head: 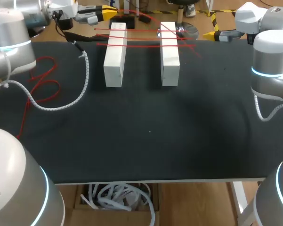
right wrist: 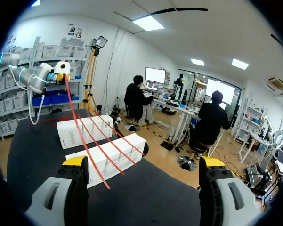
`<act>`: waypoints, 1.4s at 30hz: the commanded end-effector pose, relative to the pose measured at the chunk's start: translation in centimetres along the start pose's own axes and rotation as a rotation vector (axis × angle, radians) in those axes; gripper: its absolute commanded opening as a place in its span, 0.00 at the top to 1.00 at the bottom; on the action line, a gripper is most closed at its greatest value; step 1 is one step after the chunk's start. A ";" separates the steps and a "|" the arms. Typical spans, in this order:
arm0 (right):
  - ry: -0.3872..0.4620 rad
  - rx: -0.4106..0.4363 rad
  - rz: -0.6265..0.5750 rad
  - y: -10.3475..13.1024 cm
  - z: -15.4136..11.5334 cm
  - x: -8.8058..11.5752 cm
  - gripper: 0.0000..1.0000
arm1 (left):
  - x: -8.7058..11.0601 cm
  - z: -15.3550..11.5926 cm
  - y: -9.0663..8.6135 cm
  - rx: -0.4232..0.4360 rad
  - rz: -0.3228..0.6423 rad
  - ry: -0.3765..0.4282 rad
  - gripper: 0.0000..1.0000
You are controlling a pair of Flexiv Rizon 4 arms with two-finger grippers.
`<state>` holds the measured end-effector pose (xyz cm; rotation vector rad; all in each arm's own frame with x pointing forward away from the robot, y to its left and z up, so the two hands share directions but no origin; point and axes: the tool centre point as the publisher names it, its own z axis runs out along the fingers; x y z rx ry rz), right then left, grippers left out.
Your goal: Grab the tape and strap the tape.
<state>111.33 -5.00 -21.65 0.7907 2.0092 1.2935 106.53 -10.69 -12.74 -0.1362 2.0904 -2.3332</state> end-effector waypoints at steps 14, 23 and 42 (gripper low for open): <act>0.001 0.003 0.000 0.0 0.0 0.0 0.00 | 0.6 1.6 0.0 0.083 -0.001 0.031 1.00; 0.001 0.003 0.000 0.0 0.0 0.0 0.00 | 0.3 4.6 -0.5 0.222 0.010 0.108 1.00; 0.001 0.003 0.000 0.0 0.0 0.0 0.00 | -0.1 8.8 -0.8 0.232 0.014 0.178 1.00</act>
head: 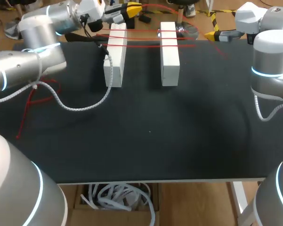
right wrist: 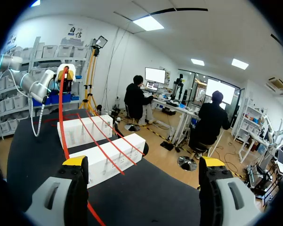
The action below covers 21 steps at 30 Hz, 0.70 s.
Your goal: Grab the tape and strap the tape.
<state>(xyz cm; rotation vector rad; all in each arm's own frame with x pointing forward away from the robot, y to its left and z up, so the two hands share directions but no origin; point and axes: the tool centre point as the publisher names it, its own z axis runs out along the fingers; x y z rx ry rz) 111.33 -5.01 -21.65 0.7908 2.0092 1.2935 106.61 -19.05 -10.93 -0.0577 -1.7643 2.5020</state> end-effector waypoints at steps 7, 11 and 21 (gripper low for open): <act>0.001 0.003 0.000 0.0 0.0 0.0 0.00 | -1.2 0.3 0.6 -0.021 -0.022 -0.048 1.00; 0.001 0.003 0.000 0.0 0.0 0.0 0.00 | -1.5 0.1 0.7 -0.037 -0.029 -0.092 1.00; 0.001 0.003 0.000 0.0 0.0 0.0 0.00 | -1.8 0.1 0.3 0.037 -0.048 -0.059 1.00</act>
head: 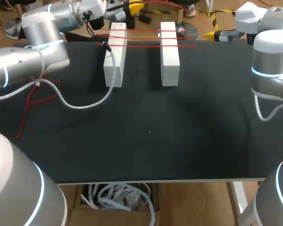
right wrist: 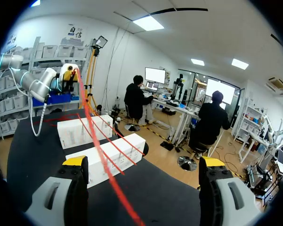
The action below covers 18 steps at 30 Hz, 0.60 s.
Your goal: Grab the tape and strap the tape.
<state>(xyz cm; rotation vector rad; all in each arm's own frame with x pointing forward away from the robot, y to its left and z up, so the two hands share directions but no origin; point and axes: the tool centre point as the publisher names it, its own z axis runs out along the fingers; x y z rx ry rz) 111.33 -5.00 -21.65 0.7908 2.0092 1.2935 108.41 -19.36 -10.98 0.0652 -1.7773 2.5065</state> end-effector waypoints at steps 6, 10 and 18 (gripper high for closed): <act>0.001 0.003 0.000 0.0 0.0 0.0 0.00 | -0.3 -0.1 0.2 0.048 -0.013 0.005 1.00; 0.001 0.003 0.000 0.0 0.0 0.0 0.00 | -0.4 -0.1 0.4 0.059 -0.010 -0.013 1.00; 0.001 0.003 0.000 0.0 0.0 0.0 0.00 | -0.5 0.1 0.8 0.100 -0.020 -0.017 1.00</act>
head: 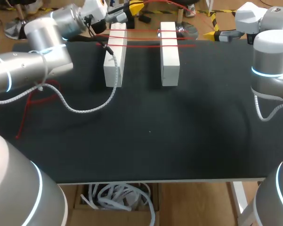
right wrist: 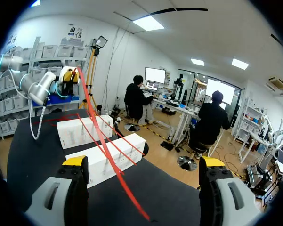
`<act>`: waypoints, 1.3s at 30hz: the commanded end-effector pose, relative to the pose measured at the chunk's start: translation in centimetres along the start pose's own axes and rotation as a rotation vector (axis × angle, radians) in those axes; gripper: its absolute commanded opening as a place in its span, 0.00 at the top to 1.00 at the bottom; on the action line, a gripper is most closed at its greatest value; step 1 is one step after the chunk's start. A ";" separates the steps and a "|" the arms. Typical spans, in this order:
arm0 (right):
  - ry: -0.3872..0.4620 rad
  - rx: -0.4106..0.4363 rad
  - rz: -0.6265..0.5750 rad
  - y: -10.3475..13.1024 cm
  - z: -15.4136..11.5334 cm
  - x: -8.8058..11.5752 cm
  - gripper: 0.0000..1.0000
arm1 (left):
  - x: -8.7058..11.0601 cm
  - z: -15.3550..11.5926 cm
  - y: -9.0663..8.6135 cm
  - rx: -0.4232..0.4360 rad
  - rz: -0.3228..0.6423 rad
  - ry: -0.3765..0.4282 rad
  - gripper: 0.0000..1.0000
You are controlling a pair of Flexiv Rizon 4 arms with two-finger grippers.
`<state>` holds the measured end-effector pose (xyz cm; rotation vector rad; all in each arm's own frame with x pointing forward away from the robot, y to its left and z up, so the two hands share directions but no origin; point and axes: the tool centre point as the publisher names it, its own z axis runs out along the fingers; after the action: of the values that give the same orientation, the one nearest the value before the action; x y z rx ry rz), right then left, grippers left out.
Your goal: Grab the tape and strap the tape.
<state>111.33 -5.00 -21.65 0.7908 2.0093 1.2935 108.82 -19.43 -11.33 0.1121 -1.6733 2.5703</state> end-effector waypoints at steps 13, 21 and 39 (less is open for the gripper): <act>0.001 0.003 0.000 0.0 0.0 0.0 0.00 | -0.1 0.2 0.7 0.044 -0.011 0.014 1.00; 0.001 0.003 0.000 0.0 0.0 0.0 0.00 | -0.1 0.2 0.7 0.044 -0.008 0.019 1.00; 0.001 0.003 0.000 0.0 0.0 0.0 0.00 | 0.1 0.2 0.5 0.045 0.019 0.031 1.00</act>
<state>111.33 -5.00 -21.65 0.7908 2.0093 1.2935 108.58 -19.83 -11.65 0.0776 -1.6214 2.6067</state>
